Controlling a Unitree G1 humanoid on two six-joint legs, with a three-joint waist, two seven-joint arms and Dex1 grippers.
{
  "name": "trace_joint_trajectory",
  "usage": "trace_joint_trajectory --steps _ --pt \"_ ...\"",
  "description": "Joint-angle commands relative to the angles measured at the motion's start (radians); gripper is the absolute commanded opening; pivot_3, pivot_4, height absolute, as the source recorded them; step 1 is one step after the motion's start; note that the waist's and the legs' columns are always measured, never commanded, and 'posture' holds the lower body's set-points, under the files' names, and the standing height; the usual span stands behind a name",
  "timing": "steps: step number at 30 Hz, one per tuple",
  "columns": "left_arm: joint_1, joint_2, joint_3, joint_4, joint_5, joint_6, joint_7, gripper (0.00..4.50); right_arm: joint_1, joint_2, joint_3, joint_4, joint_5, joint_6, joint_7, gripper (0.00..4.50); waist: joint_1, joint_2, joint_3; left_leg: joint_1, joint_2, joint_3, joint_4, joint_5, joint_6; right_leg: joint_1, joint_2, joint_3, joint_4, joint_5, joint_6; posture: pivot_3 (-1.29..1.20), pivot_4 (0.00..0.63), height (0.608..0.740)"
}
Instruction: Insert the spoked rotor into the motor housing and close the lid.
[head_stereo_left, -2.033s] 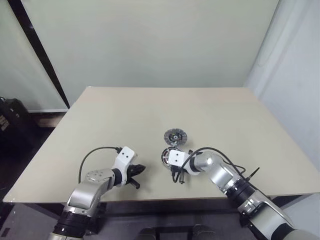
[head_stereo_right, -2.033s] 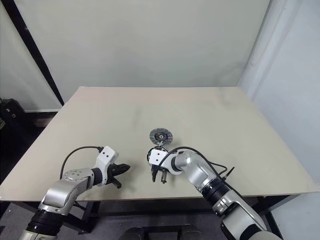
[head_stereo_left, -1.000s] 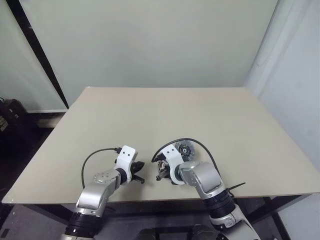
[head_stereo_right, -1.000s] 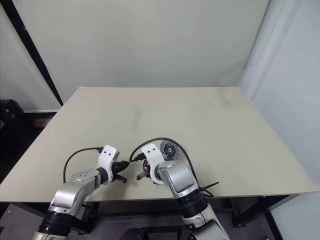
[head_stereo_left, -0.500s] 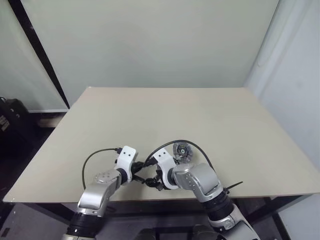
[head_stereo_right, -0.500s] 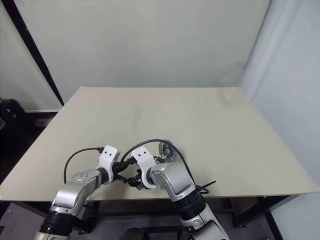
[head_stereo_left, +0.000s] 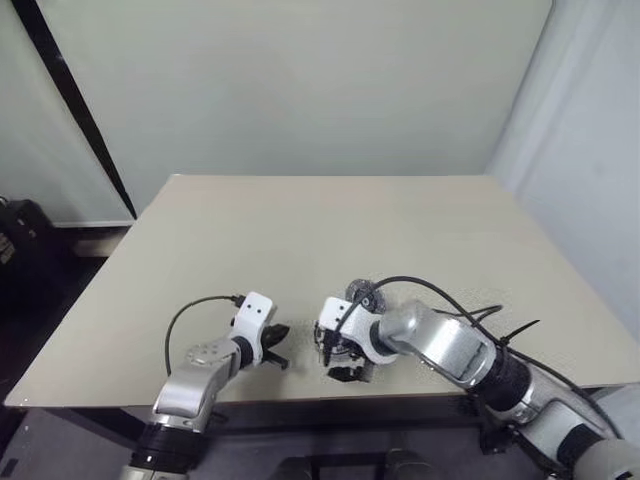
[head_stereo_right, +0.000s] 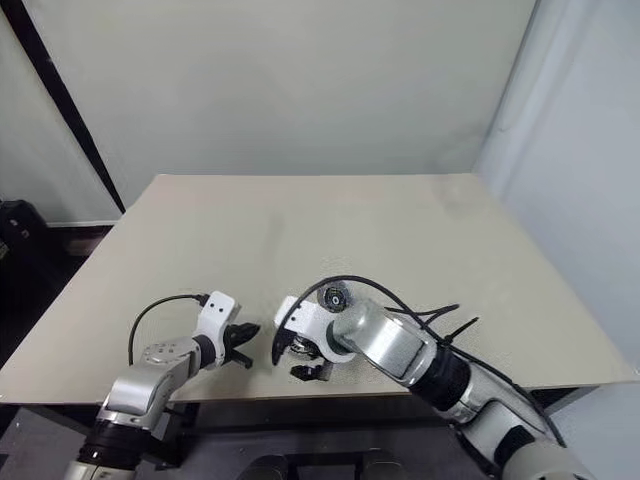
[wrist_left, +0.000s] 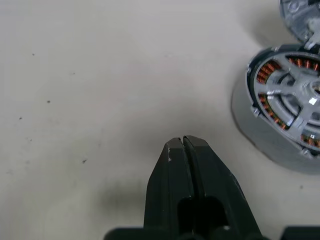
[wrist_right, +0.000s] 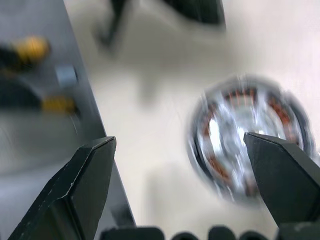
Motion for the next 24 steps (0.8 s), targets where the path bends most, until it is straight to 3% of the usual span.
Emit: trace_joint_trajectory --steps 1,14,17,24 --pt "-0.007 0.011 0.007 -0.021 -0.004 -0.010 -0.016 0.00 -0.034 -0.043 0.067 0.001 -0.064 -0.147 0.054 4.47 0.001 0.000 0.000 0.000 0.000 0.000 -0.001 0.000 0.000 -0.001 0.000 0.000 0.000 0.000 0.000 0.00 0.000 0.740" --pt "0.004 0.025 0.010 -0.048 -0.003 0.016 -0.018 0.00 0.013 -0.007 0.085 0.098 -0.180 -0.270 0.072 4.47 0.003 0.000 0.000 0.000 0.000 -0.001 0.001 0.000 0.000 -0.001 0.000 0.000 0.003 0.000 0.000 0.00 0.000 0.740" --pt "0.003 0.027 0.009 -0.055 -0.003 0.023 -0.018 0.00 0.019 0.003 0.081 0.129 -0.199 -0.273 0.069 3.93 0.003 0.000 0.000 0.000 0.000 -0.001 0.002 0.000 0.000 0.000 0.000 -0.001 0.003 0.000 0.000 0.00 0.000 0.740" --pt "0.004 0.029 0.007 -0.063 -0.003 0.029 -0.019 0.00 0.038 0.009 0.067 0.175 -0.233 -0.285 0.076 1.43 0.003 0.000 0.000 0.000 0.000 0.000 0.002 0.000 0.000 -0.001 0.000 0.000 0.004 0.000 0.000 0.00 0.000 0.740"
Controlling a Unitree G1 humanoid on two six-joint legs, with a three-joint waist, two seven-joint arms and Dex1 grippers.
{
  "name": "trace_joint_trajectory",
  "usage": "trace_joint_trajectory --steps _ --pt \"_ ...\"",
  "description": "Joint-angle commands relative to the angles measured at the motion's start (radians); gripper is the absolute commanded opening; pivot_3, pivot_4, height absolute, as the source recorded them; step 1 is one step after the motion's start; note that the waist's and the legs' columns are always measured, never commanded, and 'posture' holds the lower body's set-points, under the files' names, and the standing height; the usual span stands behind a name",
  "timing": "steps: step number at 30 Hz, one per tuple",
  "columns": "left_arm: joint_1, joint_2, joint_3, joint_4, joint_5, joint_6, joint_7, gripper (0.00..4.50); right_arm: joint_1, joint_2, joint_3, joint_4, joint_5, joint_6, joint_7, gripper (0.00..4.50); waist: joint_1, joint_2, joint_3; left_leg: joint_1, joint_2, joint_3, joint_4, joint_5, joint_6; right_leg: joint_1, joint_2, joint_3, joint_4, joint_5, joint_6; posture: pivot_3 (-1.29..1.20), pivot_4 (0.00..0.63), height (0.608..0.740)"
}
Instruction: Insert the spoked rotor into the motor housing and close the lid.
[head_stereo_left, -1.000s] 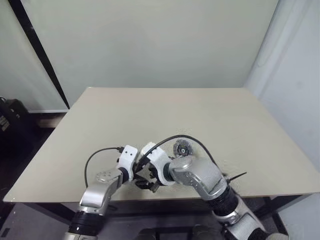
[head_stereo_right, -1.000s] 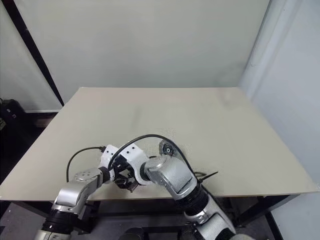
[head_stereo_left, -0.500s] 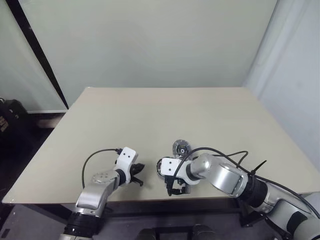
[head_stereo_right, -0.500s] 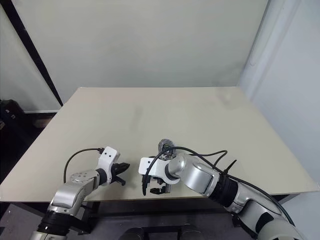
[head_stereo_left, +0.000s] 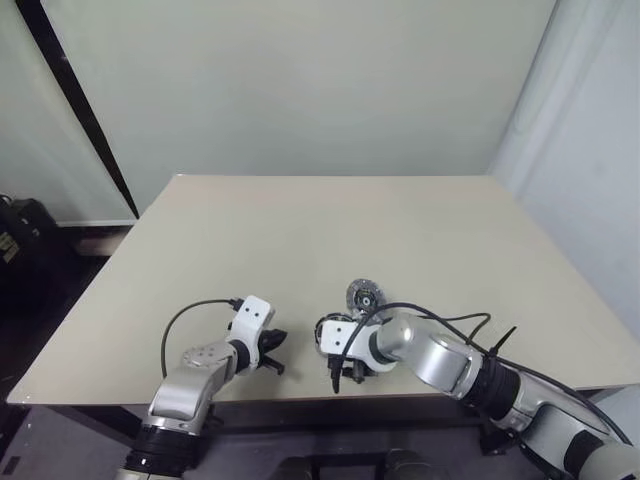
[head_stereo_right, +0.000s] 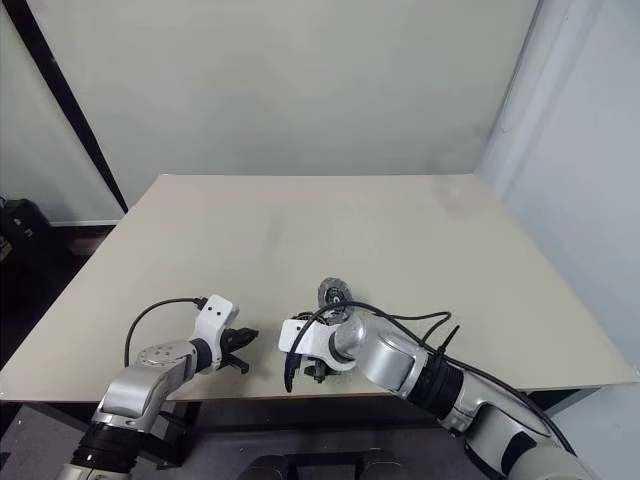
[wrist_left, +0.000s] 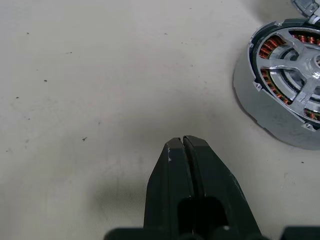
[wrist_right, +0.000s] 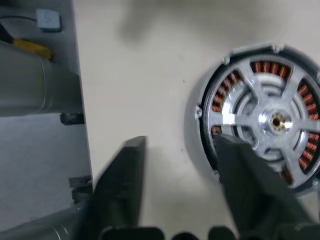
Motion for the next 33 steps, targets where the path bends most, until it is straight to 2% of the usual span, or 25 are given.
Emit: trace_joint_trajectory --steps 1,4,12,21,28,31,33 --pt "-0.009 0.008 0.007 -0.048 -0.003 -0.005 -0.003 0.00 0.003 0.004 -0.032 0.001 -0.021 -0.015 0.010 1.08 0.000 0.000 0.000 0.000 0.000 0.000 0.000 0.000 0.000 0.000 0.000 0.000 0.000 0.000 0.000 0.00 0.000 0.740" --pt "-0.008 0.007 0.006 -0.048 -0.003 -0.006 -0.004 0.00 0.012 0.010 -0.039 0.014 -0.037 -0.025 0.010 0.09 0.000 0.000 0.000 0.000 0.000 0.000 -0.001 0.000 0.000 0.000 0.000 0.000 0.000 0.000 0.000 0.00 0.000 0.740" --pt "-0.008 0.004 0.007 -0.045 -0.004 -0.014 -0.004 0.00 0.024 0.047 -0.075 0.012 -0.047 -0.039 -0.006 0.07 0.000 0.000 0.000 0.000 0.000 0.000 0.000 0.000 0.000 0.000 0.000 0.000 0.001 0.000 0.000 0.00 0.000 0.740" --pt "-0.009 -0.003 0.004 -0.042 -0.004 -0.016 -0.003 0.00 0.022 0.182 -0.159 -0.040 0.055 0.159 0.026 0.07 0.000 0.000 0.000 0.000 0.000 -0.001 -0.001 0.000 0.000 -0.001 0.000 0.000 0.003 0.000 0.000 0.00 0.000 0.740" --pt "-0.013 -0.010 0.003 -0.039 -0.004 -0.016 -0.001 0.00 -0.001 0.215 -0.171 0.003 0.059 0.169 -0.004 0.07 0.000 0.000 0.000 0.000 0.000 -0.001 -0.001 0.000 0.000 -0.001 0.000 0.000 0.003 0.000 0.000 0.00 0.000 0.740" --pt "-0.012 -0.011 0.004 -0.040 -0.004 -0.014 -0.001 0.00 0.005 0.218 -0.184 0.001 0.059 0.167 -0.024 0.52 0.000 0.000 0.000 0.001 0.000 -0.001 -0.001 0.000 0.000 -0.001 0.000 0.000 0.003 0.000 0.000 0.00 0.000 0.740" --pt "-0.011 -0.010 0.005 -0.040 -0.005 -0.014 -0.002 0.00 0.003 0.216 -0.184 -0.007 0.062 0.172 -0.025 1.13 0.000 0.000 0.000 0.000 0.000 -0.001 0.000 0.000 0.000 -0.001 0.000 0.000 0.003 0.000 0.000 0.00 0.000 0.740"
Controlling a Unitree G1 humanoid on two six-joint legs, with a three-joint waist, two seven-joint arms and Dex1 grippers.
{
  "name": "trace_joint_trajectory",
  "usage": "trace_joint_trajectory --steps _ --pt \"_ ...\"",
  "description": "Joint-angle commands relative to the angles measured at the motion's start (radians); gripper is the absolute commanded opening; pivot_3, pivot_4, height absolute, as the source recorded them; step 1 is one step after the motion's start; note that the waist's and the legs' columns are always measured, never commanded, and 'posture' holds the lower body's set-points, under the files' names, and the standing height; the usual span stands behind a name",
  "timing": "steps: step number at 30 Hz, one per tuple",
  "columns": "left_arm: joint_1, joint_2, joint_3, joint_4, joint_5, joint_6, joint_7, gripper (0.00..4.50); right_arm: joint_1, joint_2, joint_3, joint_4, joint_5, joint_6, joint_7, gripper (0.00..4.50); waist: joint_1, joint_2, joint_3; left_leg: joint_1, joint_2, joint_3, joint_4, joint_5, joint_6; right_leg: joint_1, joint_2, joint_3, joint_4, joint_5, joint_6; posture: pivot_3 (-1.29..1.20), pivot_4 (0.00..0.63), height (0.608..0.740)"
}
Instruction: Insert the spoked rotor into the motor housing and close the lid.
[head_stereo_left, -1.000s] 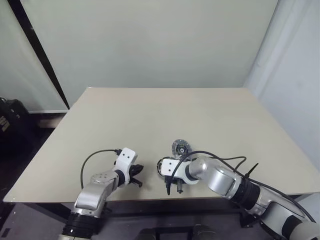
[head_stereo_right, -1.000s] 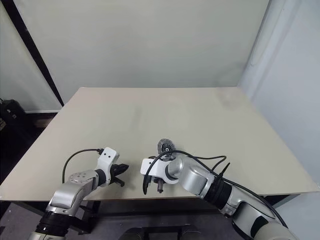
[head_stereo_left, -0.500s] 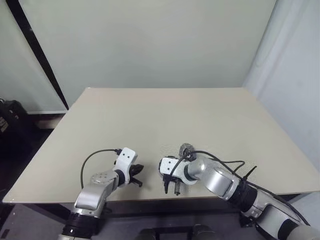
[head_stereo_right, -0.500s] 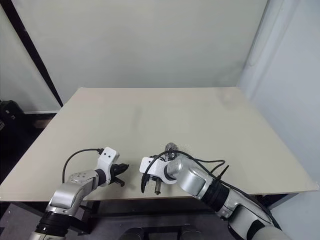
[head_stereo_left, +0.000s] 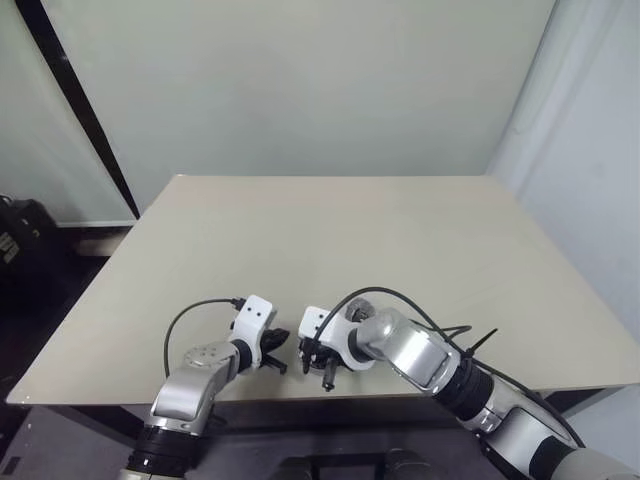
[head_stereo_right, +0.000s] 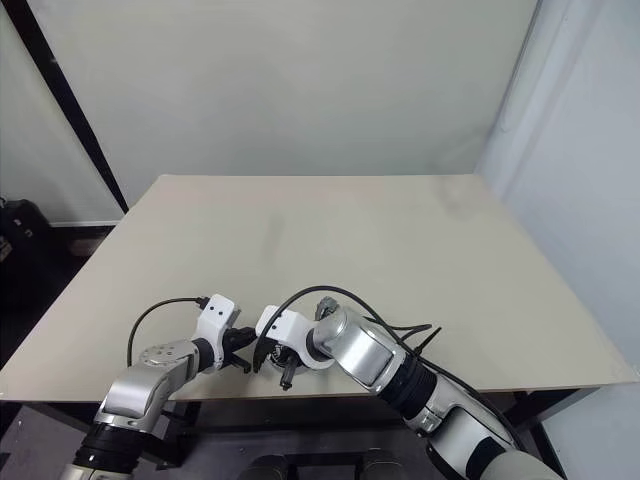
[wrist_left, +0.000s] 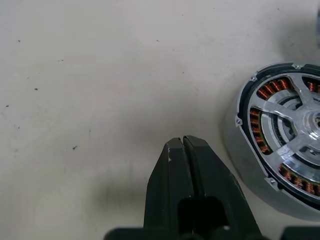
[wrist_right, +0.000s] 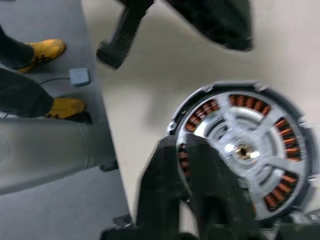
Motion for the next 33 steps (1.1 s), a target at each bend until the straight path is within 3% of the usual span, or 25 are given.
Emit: trace_joint_trajectory --steps 1,7,11,16,20,25,33 --pt "-0.011 0.002 0.007 -0.034 -0.005 -0.013 -0.004 0.00 -0.015 0.005 -0.032 -0.039 0.008 0.004 -0.013 1.48 0.000 0.000 0.000 0.000 0.000 0.000 0.000 0.000 0.000 0.000 0.000 0.000 0.000 0.000 0.000 0.00 0.000 0.740" --pt "0.003 0.041 0.033 -0.052 -0.040 0.001 -0.057 0.00 -0.047 0.004 -0.105 -0.151 0.041 0.069 -0.023 3.61 0.000 0.000 0.000 0.000 0.000 0.000 0.000 0.000 0.000 -0.001 0.000 0.000 0.000 0.000 0.000 0.00 0.000 0.740" --pt "0.024 0.073 0.062 -0.068 -0.072 0.012 -0.092 0.00 -0.085 -0.019 -0.208 -0.205 0.054 0.070 -0.048 3.61 0.000 0.000 0.000 0.000 0.000 0.000 -0.001 0.000 0.000 -0.001 0.000 0.000 0.000 0.000 0.000 0.00 0.000 0.740" --pt "0.052 0.090 0.092 -0.092 -0.107 0.021 -0.117 0.00 -0.155 -0.128 -0.319 -0.160 0.028 0.025 -0.070 3.61 0.000 0.001 0.001 0.000 0.000 0.000 0.000 0.000 0.000 -0.001 -0.001 -0.001 -0.002 0.000 0.000 0.00 0.000 0.740" --pt "0.081 0.116 0.097 -0.094 -0.119 -0.004 -0.155 0.00 -0.157 -0.258 -0.291 -0.083 -0.029 -0.093 -0.060 3.61 0.000 0.001 0.000 -0.001 0.000 0.002 -0.001 -0.001 -0.001 -0.001 -0.002 0.000 -0.006 0.000 0.000 0.00 0.000 0.740" --pt "0.112 0.132 0.104 -0.103 -0.140 -0.007 -0.195 0.00 -0.100 -0.317 -0.290 -0.007 -0.045 -0.200 -0.050 3.61 -0.001 0.001 0.000 -0.001 0.000 0.002 -0.005 0.000 0.000 -0.001 -0.001 0.000 -0.007 0.000 0.000 0.00 0.000 0.740" --pt "0.122 0.156 0.105 -0.128 -0.156 0.019 -0.202 0.00 -0.002 -0.300 -0.259 0.033 -0.074 -0.277 -0.048 3.61 0.000 0.001 0.000 -0.001 0.000 0.002 -0.006 0.000 0.001 0.000 -0.001 0.000 -0.009 0.000 0.000 0.00 0.000 0.740"
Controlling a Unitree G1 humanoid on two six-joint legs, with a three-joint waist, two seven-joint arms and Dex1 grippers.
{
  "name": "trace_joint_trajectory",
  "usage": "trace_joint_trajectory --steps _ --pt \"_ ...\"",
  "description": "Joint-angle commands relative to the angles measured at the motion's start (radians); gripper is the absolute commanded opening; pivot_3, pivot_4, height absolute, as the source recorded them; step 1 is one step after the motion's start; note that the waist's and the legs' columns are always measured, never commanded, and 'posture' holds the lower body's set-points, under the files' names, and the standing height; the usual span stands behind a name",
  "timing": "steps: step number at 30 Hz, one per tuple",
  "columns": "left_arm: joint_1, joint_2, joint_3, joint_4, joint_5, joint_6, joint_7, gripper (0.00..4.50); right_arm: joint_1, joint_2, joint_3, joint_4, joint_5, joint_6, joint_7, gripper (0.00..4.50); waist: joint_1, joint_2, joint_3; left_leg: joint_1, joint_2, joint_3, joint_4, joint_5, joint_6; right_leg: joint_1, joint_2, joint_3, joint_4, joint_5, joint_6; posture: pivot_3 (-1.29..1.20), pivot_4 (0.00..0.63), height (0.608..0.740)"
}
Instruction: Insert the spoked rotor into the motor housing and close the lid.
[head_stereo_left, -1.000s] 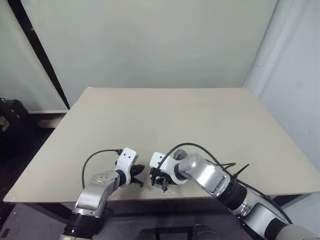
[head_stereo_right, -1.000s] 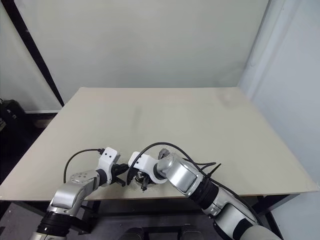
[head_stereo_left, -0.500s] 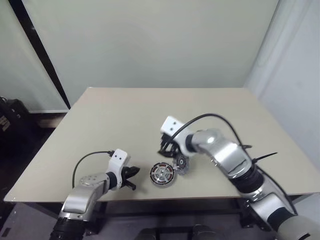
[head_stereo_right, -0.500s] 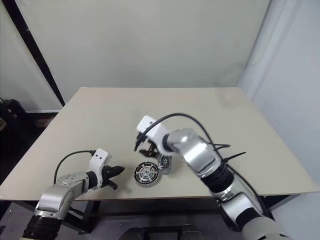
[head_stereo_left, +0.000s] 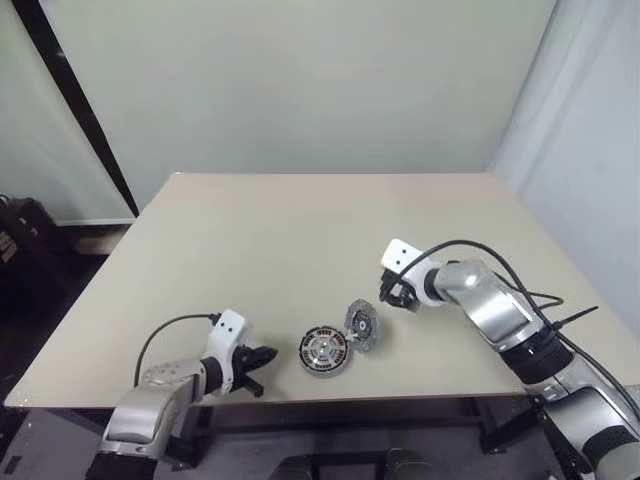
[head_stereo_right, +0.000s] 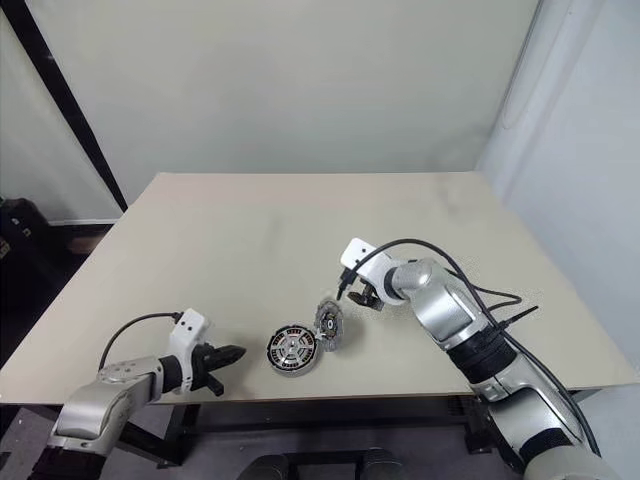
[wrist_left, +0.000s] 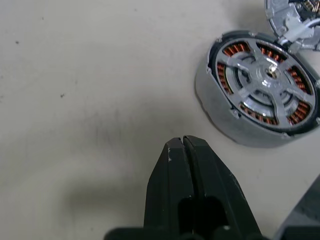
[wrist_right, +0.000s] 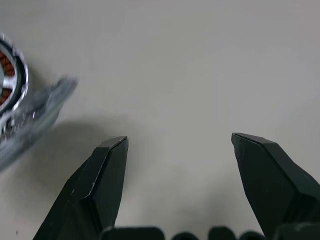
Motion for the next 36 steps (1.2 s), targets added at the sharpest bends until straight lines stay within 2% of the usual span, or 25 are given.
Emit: trace_joint_trajectory --steps 1,9,16,21,30,36 --pt "-0.017 0.023 0.017 -0.042 -0.015 0.007 -0.005 0.00 0.016 0.046 -0.011 -0.023 0.008 -0.017 0.000 3.61 -0.001 0.000 0.000 0.000 0.000 0.000 0.000 0.000 0.000 0.000 0.000 0.000 0.000 0.000 0.000 0.00 0.000 0.740" --pt "-0.035 0.029 0.010 -0.056 -0.010 0.028 0.006 0.00 0.078 0.236 -0.035 -0.080 0.095 0.077 -0.012 3.61 0.000 0.000 0.000 0.000 0.001 0.000 0.002 0.000 0.000 0.001 0.001 0.000 0.000 0.000 0.000 0.00 0.000 0.740" --pt "-0.036 0.028 -0.007 -0.088 -0.008 0.046 0.016 0.00 0.088 0.345 0.006 -0.002 0.077 0.022 -0.057 3.61 0.000 0.000 0.000 0.000 0.001 0.000 0.002 0.000 0.000 0.001 0.001 0.000 0.000 0.000 0.000 0.00 0.000 0.740" --pt "-0.022 0.031 -0.016 -0.112 -0.013 0.056 0.007 0.00 0.093 0.337 -0.027 0.040 0.099 -0.043 -0.035 3.61 0.000 0.000 0.000 0.000 0.001 0.000 0.002 0.000 0.000 0.001 0.001 0.000 0.000 0.000 0.000 0.00 0.000 0.740" --pt "-0.009 0.041 -0.036 -0.119 -0.014 0.057 -0.017 0.00 0.058 0.196 -0.106 0.064 0.204 -0.209 0.217 3.61 0.000 0.000 0.000 0.001 0.001 0.000 0.002 0.000 0.000 0.001 0.001 0.000 0.000 0.000 0.000 0.00 0.000 0.740" --pt "-0.012 0.050 -0.045 -0.118 -0.013 0.054 -0.034 0.00 0.075 0.176 -0.102 0.126 0.235 -0.296 0.331 3.61 0.000 0.000 0.000 0.001 0.001 0.000 0.002 0.000 0.000 0.001 0.001 0.000 0.000 0.000 0.000 0.00 0.000 0.740"
